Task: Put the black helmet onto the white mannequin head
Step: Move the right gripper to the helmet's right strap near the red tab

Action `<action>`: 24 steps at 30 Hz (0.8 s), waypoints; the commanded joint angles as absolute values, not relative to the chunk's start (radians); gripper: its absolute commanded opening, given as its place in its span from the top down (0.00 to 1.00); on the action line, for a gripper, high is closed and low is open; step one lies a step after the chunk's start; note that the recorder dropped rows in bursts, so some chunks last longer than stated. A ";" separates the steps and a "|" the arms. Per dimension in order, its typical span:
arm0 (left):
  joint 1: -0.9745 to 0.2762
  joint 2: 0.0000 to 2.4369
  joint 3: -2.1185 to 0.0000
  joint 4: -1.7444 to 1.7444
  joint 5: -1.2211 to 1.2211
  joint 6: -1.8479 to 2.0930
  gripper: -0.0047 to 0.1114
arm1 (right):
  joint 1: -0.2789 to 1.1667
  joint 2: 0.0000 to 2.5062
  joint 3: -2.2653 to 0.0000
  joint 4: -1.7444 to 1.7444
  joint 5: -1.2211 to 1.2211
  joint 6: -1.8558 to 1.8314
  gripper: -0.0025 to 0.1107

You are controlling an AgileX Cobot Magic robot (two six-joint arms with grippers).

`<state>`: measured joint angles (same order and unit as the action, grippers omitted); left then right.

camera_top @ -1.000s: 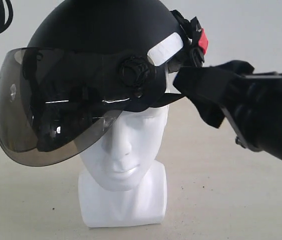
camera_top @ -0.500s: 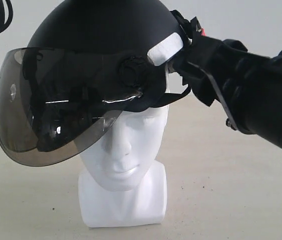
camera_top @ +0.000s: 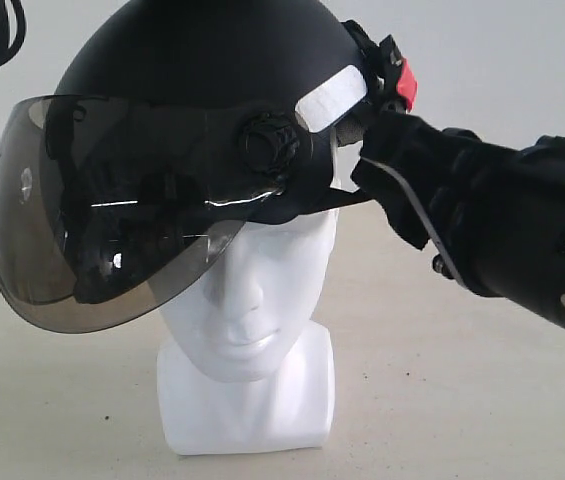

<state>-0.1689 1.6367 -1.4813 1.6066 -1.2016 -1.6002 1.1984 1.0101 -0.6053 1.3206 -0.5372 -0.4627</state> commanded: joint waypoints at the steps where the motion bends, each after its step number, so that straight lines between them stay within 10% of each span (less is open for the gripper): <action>1: -0.187 1.670 -1.447 1.743 -1.221 -1.633 0.92 | 1.196 1.011 -0.609 1.329 -0.500 -0.480 0.70; 8: -0.187 1.670 -1.447 1.743 -1.221 -1.635 0.92 | 1.196 1.011 -0.609 1.329 -0.511 -0.482 0.72; 13: -0.187 1.670 -1.447 1.743 -1.221 -1.635 0.92 | 1.196 1.011 -0.609 1.329 -0.515 -0.526 0.98; 24: -0.187 1.654 -1.449 1.744 -1.221 -1.646 0.92 | 1.196 1.011 -0.550 1.429 -0.598 -0.575 0.98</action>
